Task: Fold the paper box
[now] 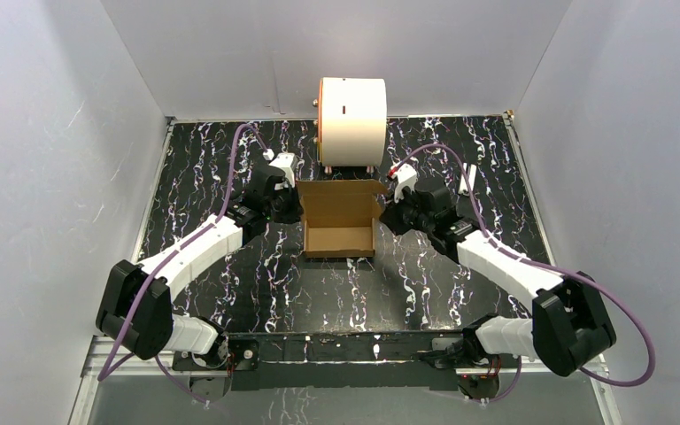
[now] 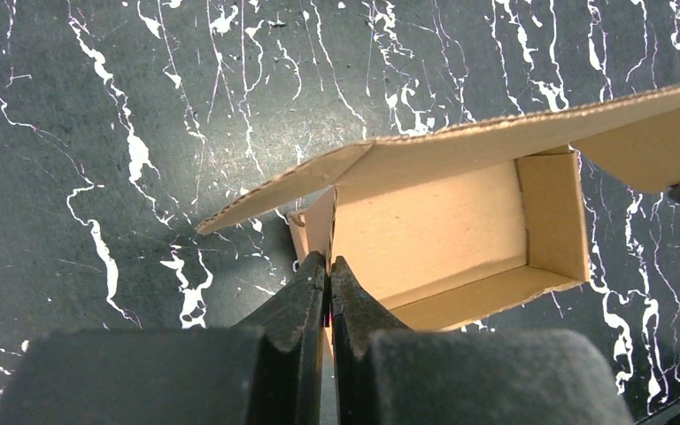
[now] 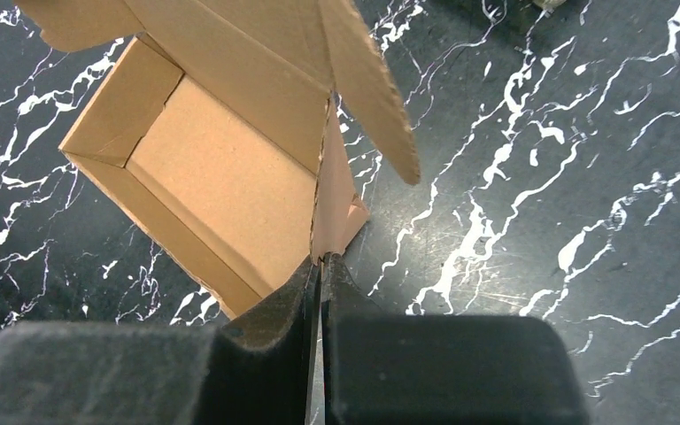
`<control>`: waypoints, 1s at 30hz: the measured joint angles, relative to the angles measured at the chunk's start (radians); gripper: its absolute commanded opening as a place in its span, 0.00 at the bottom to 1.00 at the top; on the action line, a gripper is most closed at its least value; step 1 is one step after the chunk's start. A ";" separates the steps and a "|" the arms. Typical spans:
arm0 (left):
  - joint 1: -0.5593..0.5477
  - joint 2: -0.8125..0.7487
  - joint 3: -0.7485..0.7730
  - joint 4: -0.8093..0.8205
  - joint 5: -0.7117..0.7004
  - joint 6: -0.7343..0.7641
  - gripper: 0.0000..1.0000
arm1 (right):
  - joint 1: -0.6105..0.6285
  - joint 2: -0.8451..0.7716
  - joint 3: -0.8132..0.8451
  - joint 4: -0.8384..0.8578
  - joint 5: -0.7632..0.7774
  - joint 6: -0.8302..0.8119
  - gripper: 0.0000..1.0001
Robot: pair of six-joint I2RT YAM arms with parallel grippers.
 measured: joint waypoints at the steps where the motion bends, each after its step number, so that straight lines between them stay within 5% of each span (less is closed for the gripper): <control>1: 0.000 0.000 0.000 0.000 -0.001 -0.011 0.00 | 0.000 0.012 0.000 0.006 -0.005 0.017 0.10; 23: -0.084 -0.070 -0.136 0.109 -0.165 -0.204 0.00 | 0.206 0.097 0.013 0.048 0.332 0.278 0.11; 30: -0.135 -0.102 -0.198 0.153 -0.200 -0.253 0.01 | 0.238 0.090 -0.067 0.073 0.358 0.278 0.21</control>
